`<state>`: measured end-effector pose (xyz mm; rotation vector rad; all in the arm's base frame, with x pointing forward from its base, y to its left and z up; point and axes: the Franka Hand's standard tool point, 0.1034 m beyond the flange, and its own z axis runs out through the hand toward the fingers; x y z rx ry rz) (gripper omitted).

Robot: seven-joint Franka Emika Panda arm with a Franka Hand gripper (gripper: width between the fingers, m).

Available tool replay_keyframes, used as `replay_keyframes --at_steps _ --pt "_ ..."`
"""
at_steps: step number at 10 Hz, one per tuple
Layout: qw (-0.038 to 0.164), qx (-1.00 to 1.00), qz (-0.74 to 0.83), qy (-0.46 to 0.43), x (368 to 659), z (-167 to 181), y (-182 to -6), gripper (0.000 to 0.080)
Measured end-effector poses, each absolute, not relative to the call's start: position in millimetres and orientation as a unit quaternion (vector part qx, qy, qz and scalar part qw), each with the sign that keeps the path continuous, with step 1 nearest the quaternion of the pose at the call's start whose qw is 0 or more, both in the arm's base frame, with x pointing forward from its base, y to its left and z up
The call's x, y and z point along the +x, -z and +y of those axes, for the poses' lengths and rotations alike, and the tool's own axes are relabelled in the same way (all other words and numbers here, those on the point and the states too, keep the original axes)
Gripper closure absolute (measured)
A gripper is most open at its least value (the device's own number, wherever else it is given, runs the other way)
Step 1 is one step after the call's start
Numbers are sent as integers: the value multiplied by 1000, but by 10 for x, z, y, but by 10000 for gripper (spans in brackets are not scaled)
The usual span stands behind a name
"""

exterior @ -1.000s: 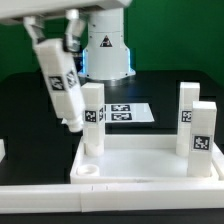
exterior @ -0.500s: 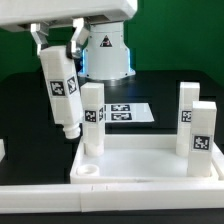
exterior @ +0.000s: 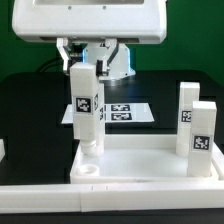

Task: Assemble desk

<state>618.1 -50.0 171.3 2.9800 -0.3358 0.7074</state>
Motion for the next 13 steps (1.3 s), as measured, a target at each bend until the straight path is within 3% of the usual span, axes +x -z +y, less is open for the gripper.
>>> replay_keyframes --at_steps 4,13 --pt "38 968 -107 -224 6154 -520 -1540 514" --pt "48 970 -99 -216 6221 -496 -1353 514"
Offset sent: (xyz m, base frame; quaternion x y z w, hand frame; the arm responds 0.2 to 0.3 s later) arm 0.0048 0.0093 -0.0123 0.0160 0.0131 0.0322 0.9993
